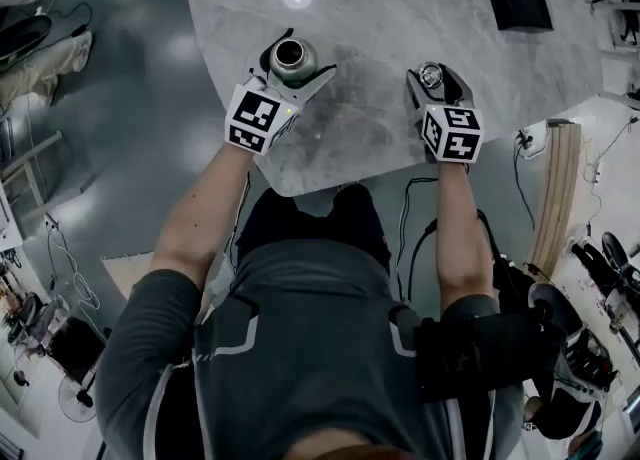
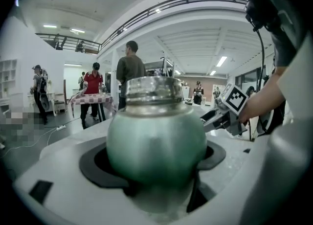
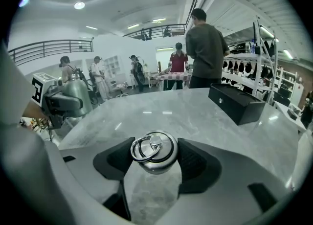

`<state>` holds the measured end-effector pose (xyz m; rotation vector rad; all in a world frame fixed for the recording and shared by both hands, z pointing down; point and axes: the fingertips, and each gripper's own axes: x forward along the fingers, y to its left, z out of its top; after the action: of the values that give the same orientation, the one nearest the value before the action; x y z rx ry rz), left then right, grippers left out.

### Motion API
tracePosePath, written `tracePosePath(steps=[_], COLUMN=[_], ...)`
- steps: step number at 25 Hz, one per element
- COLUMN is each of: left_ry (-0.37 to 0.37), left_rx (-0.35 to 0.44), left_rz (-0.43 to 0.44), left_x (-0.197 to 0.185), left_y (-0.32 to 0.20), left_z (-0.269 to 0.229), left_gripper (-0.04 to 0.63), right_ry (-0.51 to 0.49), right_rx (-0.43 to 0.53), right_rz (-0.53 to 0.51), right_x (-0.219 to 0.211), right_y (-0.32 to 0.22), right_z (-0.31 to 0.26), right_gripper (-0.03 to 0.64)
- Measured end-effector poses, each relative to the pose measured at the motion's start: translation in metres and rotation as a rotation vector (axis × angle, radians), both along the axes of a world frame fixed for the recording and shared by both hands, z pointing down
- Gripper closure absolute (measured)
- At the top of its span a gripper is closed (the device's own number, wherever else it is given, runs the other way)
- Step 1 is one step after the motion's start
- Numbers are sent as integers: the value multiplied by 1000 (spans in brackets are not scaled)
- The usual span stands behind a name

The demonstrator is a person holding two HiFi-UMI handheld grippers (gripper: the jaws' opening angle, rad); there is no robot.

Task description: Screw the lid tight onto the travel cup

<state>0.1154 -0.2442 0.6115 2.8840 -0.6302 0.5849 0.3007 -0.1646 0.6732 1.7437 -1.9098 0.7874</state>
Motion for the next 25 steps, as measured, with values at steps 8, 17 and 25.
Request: tracePosePath(steps=[8, 17, 25], left_ry=[71, 134, 90], left_rx=[66, 54, 90], left_rz=[50, 99, 184], left_x=[-17, -29, -29], left_y=[30, 60, 85], left_z=[-89, -165, -196], left_gripper=[195, 195, 195], right_ry=[3, 3, -23], right_rx=[90, 195, 272], right_rz=[-69, -115, -188], right_x=[-25, -39, -53], right_y=[14, 28, 36], right_z=[-83, -172, -234], right_gripper=[328, 328, 328])
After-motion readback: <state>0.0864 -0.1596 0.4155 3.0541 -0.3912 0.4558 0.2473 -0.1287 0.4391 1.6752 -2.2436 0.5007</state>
